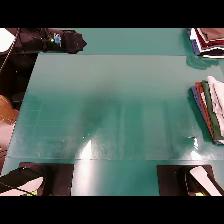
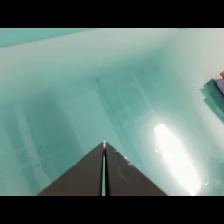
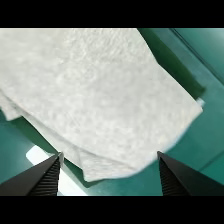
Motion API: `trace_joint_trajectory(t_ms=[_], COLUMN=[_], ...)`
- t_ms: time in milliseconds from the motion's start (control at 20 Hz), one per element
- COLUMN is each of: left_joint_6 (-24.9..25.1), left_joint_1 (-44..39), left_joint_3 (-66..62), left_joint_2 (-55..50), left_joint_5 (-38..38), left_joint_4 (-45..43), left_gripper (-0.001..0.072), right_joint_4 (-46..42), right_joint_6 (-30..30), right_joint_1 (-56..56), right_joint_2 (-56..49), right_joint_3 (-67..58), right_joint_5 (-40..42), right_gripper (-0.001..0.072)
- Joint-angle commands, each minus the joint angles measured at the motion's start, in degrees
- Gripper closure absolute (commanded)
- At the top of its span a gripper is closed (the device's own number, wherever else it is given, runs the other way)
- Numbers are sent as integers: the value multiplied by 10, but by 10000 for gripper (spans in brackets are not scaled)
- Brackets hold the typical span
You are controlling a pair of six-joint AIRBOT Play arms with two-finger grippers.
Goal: Fold the shirts.
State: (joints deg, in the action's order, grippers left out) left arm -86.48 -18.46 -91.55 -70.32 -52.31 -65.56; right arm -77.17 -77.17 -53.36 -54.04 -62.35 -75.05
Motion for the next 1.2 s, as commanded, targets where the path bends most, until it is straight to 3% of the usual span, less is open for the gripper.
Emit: trace_joint_trajectory(t_ms=[0, 200, 600, 650, 700, 750, 800, 850, 1150], left_joint_6=[11, 14, 14, 14, 14, 14, 14, 14, 14], left_joint_1=[0, 0, 0, 0, 0, 0, 0, 0, 0], left_joint_3=[0, 0, 0, 0, 0, 0, 0, 0, 0], left_joint_2=[0, 0, 0, 0, 0, 0, 0, 0, 0], left_joint_5=[-12, -20, -21, -21, -21, -21, -21, -21, -21], left_joint_4=[0, 0, 0, 0, 0, 0, 0, 0, 0], left_gripper=[684, 683, 683, 683, 683, 683, 683, 683, 683], right_joint_4=[58, 178, 174, 172, 170, 170, 170, 171, 172], right_joint_6=[-9, -9, -9, -8, -8, -8, -8, -8, -8], right_joint_1=[-15, 105, 487, 525, 562, 590, 617, 639, 694], right_joint_2=[11, 11, -35, -44, -55, -65, -74, -84, -114], right_joint_3=[10, -57, -151, -162, -174, -186, -198, -210, -244], right_joint_5=[7, 51, 73, 76, 76, 75, 73, 71, 71], right_gripper=[29, 30, 45, 115, 245, 393, 587, 701, 701])
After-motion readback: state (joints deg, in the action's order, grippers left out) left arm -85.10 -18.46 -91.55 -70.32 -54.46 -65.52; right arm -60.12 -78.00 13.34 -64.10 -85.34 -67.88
